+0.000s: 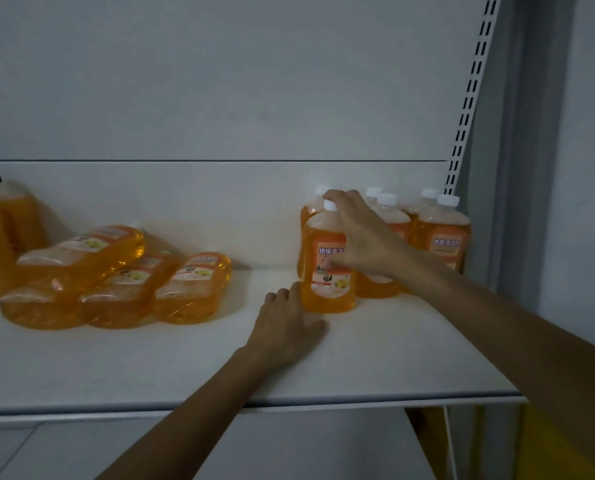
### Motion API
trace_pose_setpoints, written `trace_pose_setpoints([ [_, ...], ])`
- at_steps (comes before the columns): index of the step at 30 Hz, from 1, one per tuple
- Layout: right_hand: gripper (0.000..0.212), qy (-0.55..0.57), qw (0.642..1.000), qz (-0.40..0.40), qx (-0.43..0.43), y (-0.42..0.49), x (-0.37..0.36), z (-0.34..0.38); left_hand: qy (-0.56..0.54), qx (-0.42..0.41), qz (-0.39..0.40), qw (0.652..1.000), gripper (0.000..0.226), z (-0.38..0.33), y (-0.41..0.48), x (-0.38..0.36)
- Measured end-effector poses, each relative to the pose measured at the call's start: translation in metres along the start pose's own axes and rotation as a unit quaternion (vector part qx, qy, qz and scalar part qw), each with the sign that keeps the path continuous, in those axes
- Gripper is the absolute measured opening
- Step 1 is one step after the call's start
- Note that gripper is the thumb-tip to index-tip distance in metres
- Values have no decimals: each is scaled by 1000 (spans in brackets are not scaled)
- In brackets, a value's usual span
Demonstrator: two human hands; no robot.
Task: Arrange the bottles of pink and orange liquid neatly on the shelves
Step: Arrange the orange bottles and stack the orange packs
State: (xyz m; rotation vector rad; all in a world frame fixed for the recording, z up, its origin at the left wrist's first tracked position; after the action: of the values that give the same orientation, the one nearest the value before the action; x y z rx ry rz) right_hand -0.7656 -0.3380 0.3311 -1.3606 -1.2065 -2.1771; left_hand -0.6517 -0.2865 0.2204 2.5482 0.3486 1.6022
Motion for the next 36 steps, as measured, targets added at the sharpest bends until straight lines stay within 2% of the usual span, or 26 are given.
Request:
trace_pose_setpoints([
  [7, 100, -88, 996, 18, 5, 20, -6, -12, 104, 11, 24, 994, 47, -3, -3, -4],
  [13, 103, -126, 991, 35, -9, 26, -7, -11, 96, 8, 35, 995, 44, -6, -6, -2],
  [16, 106, -131, 990, 52, -17, 24, -6, -11, 48, 1, 29, 998, 40, -4, -10, 6],
  [18, 104, -123, 991, 48, -21, 25, -5, -5, 24, -18, 0, 1000, 38, 0, -14, 21],
  [22, 89, -83, 995, -35, 32, 44, -5, 30, 40, -77, -107, 990, 36, 19, -17, 66],
  [26, 71, -16, 996, -59, 58, 74, -29, 66, 73, -33, -167, 983, 40, 59, -10, 112],
  [29, 66, 78, 997, -10, 14, 95, -64, 80, 131, 75, -112, 982, 62, 106, -7, 120],
  [32, 68, 154, 981, 69, -98, 107, -112, 78, 223, 90, -43, 970, 102, 129, -11, 111],
  [34, 74, 183, 959, 139, -167, 107, -146, 75, 237, 76, -31, 968, 102, 132, -10, 108],
  [36, 66, 214, 940, 171, -202, 108, -169, 73, 247, 67, -27, 966, 94, 132, -9, 107],
])
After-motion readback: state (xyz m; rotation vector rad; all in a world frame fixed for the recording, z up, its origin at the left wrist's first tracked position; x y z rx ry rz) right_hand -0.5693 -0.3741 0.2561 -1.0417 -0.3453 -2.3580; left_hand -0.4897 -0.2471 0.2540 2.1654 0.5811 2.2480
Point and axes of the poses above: each hand's wrist, its own y-axis towards the middle knuckle, its own x-axis out of the back of the hand, z = x × y, the point moved 5 cm from there along y, towards the middle knuckle, and after that the axes turned 8 degrees about x, right-handed, at the moved point
